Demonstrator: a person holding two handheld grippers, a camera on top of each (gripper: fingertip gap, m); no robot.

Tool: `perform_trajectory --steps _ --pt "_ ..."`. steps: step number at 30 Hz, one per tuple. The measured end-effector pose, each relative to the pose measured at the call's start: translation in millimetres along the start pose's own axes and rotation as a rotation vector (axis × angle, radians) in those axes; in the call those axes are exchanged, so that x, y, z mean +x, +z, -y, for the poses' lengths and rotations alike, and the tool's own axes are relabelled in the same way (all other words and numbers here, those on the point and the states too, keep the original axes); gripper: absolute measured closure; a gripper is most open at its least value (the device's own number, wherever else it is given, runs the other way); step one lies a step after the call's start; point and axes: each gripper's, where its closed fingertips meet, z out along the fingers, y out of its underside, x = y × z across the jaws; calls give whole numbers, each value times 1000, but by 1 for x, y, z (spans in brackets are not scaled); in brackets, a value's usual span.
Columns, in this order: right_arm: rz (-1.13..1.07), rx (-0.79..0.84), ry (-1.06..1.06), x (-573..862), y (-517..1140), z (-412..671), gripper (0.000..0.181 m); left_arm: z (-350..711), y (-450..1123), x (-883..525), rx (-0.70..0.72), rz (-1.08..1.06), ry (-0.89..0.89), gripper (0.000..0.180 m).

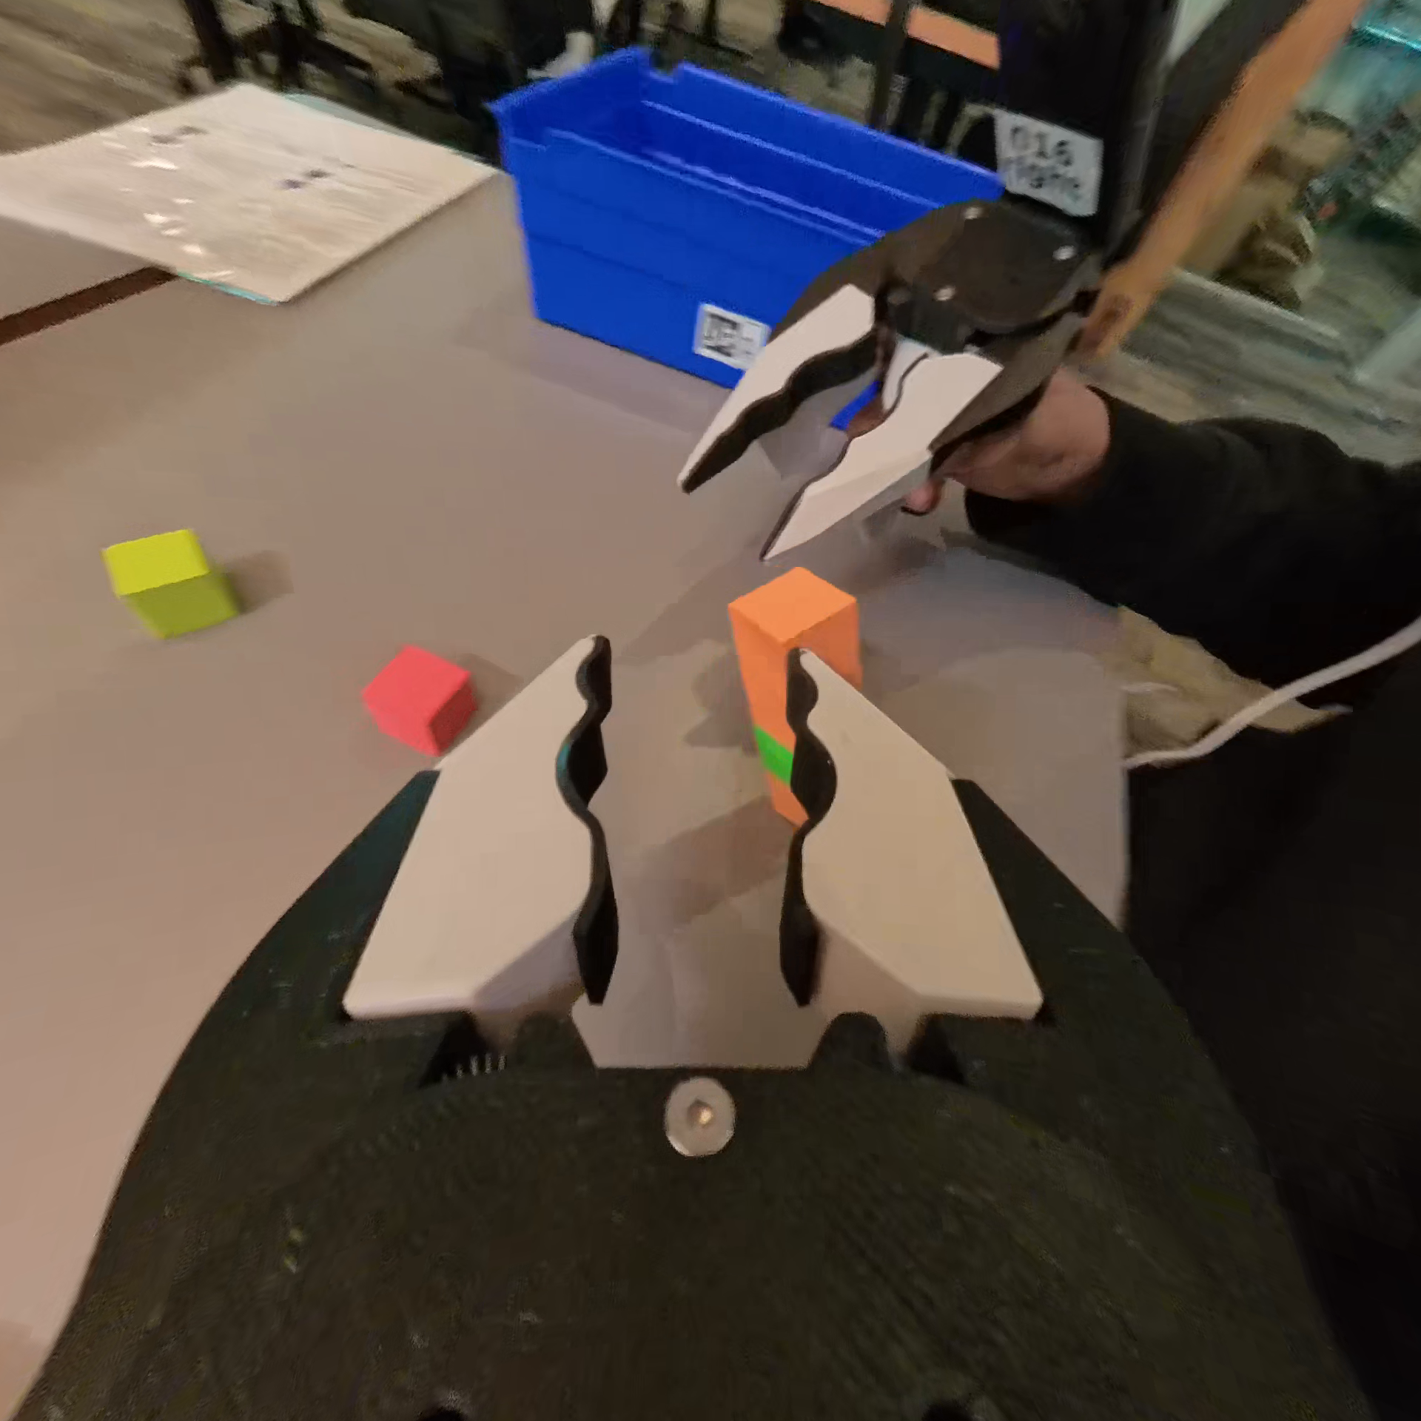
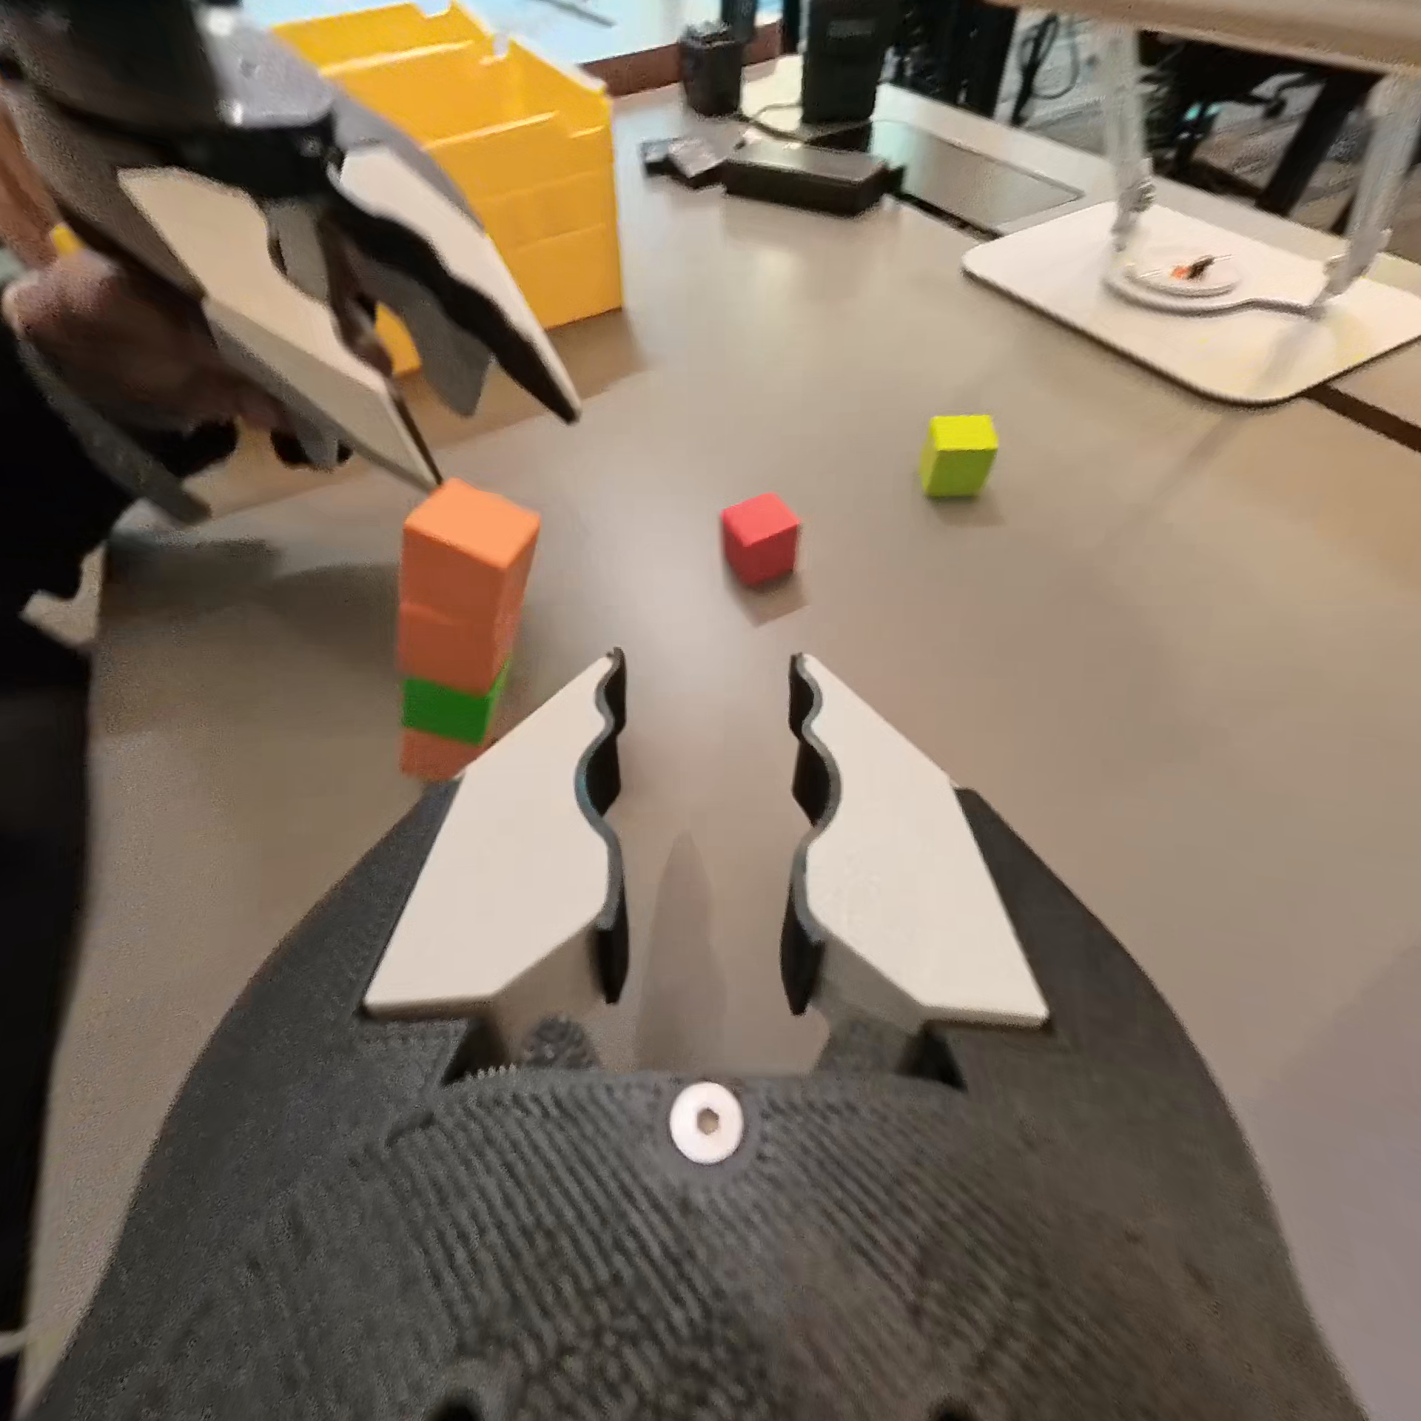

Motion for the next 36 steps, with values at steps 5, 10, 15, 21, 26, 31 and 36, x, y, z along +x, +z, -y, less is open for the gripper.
perform_trajectory --steps 5,10,15,21,26,31,36 --pt "-77 80 75 54 43 37 141 -18 22 -67 -58 189 -43 137" --pt "-33 65 126 79 79 47 139 -32 32 -79 -109 205 -23 136" --pt "-139 65 109 102 64 34 139 -37 27 -90 -101 245 -32 137" --pt "-259 5 147 140 53 10 133 -34 36 -100 -98 250 -123 136" --pt "-384 -38 137 161 36 1 131 -50 45 -105 -222 286 -118 131" --pt "-400 -133 161 167 43 -17 134 -59 54 -107 -307 314 -70 130" --pt "-417 -159 137 167 45 -20 145 -57 57 -106 -313 319 -27 137"
